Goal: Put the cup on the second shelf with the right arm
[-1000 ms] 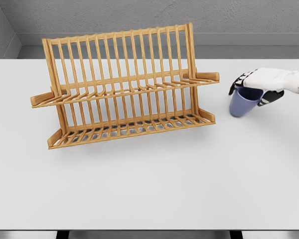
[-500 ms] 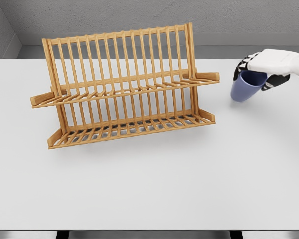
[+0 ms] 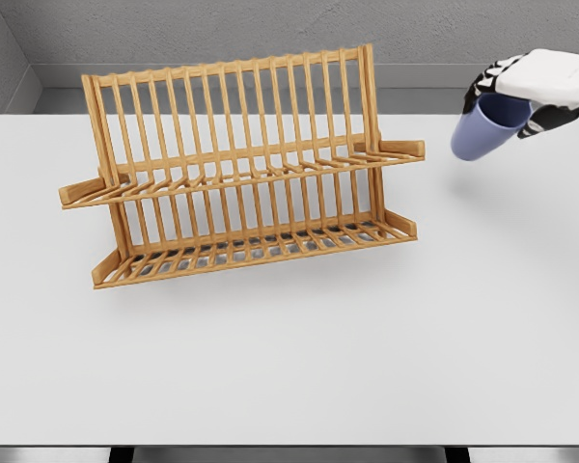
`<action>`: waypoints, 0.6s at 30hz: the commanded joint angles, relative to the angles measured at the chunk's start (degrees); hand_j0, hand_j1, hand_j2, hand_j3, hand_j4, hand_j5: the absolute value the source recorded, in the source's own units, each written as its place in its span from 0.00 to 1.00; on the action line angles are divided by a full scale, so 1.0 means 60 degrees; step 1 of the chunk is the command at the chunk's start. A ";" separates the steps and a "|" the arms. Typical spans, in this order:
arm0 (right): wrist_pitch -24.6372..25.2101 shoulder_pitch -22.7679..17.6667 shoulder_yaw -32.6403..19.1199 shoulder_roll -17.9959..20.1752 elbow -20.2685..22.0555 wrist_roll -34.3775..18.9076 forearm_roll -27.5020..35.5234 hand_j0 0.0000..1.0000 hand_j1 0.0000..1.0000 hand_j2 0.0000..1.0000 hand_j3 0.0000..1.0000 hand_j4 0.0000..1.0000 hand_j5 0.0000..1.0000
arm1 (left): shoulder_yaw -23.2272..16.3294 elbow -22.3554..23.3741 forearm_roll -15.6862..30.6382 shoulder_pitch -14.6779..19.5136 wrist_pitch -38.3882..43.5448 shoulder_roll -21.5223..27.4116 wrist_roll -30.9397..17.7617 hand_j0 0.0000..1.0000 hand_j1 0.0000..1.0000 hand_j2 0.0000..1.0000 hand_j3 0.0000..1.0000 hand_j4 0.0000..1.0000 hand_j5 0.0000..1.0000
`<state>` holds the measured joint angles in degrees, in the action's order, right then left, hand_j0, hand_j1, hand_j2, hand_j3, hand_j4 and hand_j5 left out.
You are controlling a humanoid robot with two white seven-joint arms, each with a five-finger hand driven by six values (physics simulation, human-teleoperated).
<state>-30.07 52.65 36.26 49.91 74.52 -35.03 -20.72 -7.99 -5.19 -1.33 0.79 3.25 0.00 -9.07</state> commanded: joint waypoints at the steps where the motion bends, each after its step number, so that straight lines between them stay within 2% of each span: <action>1: 0.0031 0.0000 -0.0124 0.0002 0.0222 0.0005 0.0041 0.65 0.65 0.65 0.65 0.65 0.65 | -0.0001 0.0001 0.0002 0.0000 0.0000 0.0000 -0.0011 1.00 1.00 1.00 1.00 1.00 1.00; 4: 0.0016 0.0205 -0.0212 0.0002 0.0265 0.0005 0.0041 0.65 0.65 0.65 0.65 0.65 0.65 | -0.0001 0.0001 0.0002 0.0000 0.0000 0.0000 0.0003 1.00 1.00 1.00 1.00 1.00 1.00; 5: 0.0016 0.0176 -0.0461 0.0017 0.0397 0.0005 0.0041 0.65 0.65 0.65 0.65 0.65 0.65 | -0.0001 0.0001 0.0002 0.0000 0.0000 0.0000 0.0003 1.00 1.00 1.00 1.00 1.00 1.00; 9: 0.0002 0.0234 -0.0549 0.0017 0.0719 0.0005 0.0041 0.65 0.65 0.65 0.65 0.65 0.65 | -0.0001 0.0001 0.0002 0.0000 0.0000 0.0000 -0.0012 1.00 1.00 1.00 1.00 1.00 1.00; 16: 0.0002 0.0264 -0.0564 0.0017 0.2008 0.0005 0.0026 0.65 0.65 0.65 0.65 0.65 0.65 | -0.0001 0.0001 0.0002 0.0000 0.0000 0.0000 0.0003 1.00 1.00 1.00 1.00 1.00 1.00; 18: 0.0002 0.0234 -0.0842 0.0031 0.2375 0.0005 0.0041 0.65 0.65 0.65 0.65 0.65 0.65 | -0.0001 0.0001 0.0002 0.0000 0.0000 0.0000 0.0003 1.00 1.00 1.00 1.00 1.00 1.00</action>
<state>-30.27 54.05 32.26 49.96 86.46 -35.06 -20.77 -8.00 -5.19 -1.33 0.79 3.25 0.00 -9.08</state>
